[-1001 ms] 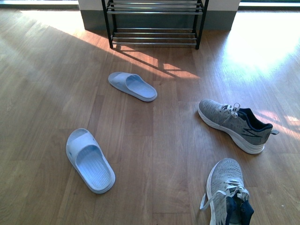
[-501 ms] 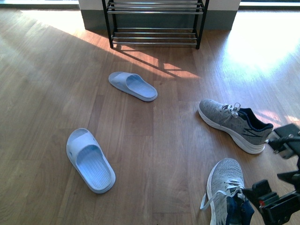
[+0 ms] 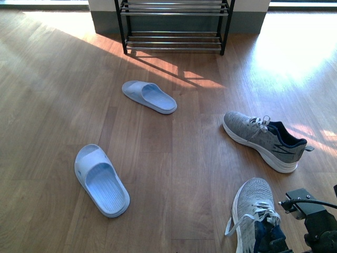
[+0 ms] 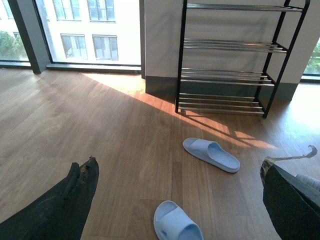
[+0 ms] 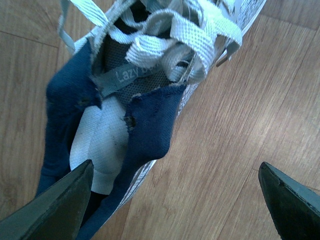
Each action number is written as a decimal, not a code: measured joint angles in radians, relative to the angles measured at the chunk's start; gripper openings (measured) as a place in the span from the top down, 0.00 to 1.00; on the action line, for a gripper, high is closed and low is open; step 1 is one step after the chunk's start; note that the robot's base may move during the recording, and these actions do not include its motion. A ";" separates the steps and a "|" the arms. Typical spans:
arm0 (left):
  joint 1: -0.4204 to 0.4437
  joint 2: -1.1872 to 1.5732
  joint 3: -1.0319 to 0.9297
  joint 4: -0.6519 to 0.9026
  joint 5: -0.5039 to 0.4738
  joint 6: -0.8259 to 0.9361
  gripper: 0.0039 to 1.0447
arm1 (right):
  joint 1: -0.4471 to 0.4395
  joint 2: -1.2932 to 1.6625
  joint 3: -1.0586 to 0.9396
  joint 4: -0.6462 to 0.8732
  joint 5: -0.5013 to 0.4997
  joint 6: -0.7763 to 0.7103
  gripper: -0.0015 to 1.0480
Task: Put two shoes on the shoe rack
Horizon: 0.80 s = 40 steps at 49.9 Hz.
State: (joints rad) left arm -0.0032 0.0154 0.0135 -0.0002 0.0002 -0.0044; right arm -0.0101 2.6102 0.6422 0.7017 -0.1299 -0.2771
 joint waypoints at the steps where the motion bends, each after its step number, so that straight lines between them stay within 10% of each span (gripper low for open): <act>1: 0.000 0.000 0.000 0.000 0.000 0.000 0.09 | -0.003 0.013 0.008 0.000 0.003 0.000 0.09; 22: 0.000 0.000 0.000 0.000 0.000 0.000 0.09 | -0.040 0.201 0.212 -0.026 0.022 0.029 0.10; 40: 0.000 0.000 0.000 0.000 0.000 0.000 0.09 | -0.034 0.185 0.191 0.011 0.005 0.033 0.68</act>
State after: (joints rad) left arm -0.0032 0.0154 0.0132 -0.0002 -0.0002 -0.0044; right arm -0.0441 2.7953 0.8333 0.7128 -0.1249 -0.2443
